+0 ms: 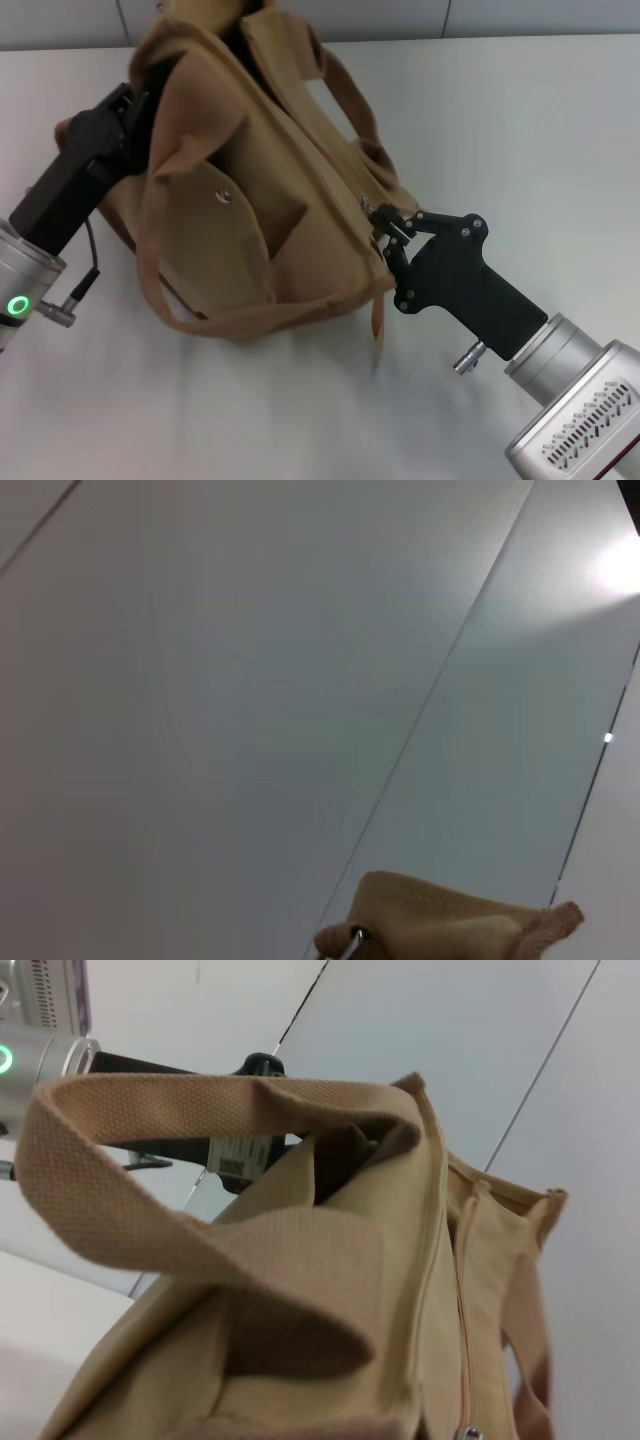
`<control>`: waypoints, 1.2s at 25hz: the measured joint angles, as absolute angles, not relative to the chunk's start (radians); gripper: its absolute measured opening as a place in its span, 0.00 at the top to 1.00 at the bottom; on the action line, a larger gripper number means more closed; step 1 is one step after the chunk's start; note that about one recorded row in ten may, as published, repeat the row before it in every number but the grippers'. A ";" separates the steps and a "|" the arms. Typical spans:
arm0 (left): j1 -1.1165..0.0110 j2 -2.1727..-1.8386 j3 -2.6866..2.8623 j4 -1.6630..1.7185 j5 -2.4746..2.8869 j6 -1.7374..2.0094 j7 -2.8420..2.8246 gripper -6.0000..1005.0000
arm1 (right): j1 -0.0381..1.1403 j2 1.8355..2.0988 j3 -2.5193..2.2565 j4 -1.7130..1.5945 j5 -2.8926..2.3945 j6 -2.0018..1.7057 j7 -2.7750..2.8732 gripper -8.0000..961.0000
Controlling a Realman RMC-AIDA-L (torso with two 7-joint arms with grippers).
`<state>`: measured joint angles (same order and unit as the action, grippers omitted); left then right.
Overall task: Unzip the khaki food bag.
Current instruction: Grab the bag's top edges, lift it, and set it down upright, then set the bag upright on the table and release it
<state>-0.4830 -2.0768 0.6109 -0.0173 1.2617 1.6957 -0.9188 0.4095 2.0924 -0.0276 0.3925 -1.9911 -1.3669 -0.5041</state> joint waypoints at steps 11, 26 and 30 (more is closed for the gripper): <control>-0.452 -2.073 0.558 0.001 1.261 1.700 -0.922 0.81 | 0.413 2.092 -0.028 0.393 -1.995 -1.366 -0.507 0.98; -0.442 -2.072 0.556 0.008 1.263 1.703 -0.922 0.81 | 0.401 2.091 0.014 0.354 -1.987 -1.386 -0.447 0.98; -0.440 -2.072 0.558 0.008 1.264 1.703 -0.922 0.80 | 0.403 2.088 0.028 0.298 -1.987 -1.407 -0.337 0.93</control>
<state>-0.4403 -2.0725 0.5579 0.0077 1.2642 1.7026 -0.9220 0.4032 2.0883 0.0277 0.2975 -1.9867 -1.4074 -0.3368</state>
